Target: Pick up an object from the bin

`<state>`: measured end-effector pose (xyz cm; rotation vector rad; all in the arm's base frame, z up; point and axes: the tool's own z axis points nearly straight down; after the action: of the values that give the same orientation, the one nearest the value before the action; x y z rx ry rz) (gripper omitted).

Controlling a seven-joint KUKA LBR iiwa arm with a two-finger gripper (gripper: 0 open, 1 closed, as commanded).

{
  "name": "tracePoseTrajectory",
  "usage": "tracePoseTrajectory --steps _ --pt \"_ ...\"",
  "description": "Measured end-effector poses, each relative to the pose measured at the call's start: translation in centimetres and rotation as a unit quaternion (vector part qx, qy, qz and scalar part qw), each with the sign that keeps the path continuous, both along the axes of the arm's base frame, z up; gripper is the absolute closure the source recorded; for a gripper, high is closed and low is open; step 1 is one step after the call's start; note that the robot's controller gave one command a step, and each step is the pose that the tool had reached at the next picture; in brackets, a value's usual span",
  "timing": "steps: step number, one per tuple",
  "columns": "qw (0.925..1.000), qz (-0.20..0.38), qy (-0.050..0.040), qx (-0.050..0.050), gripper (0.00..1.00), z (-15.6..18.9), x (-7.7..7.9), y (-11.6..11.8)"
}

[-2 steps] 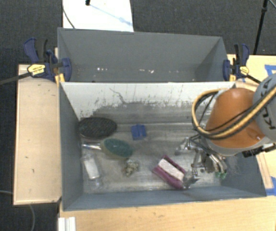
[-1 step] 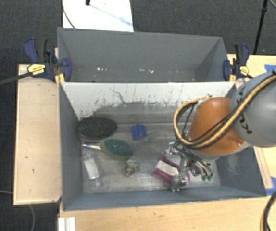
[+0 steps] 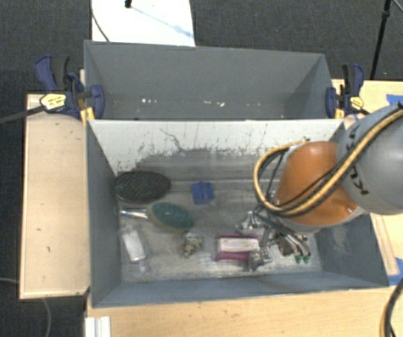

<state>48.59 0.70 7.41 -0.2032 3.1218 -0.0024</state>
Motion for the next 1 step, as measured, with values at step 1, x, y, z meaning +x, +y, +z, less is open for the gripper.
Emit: tracePoseTrajectory --steps 1 --pt "0.9528 0.304 0.0034 -0.002 1.00 12.30 1.53 -1.30"
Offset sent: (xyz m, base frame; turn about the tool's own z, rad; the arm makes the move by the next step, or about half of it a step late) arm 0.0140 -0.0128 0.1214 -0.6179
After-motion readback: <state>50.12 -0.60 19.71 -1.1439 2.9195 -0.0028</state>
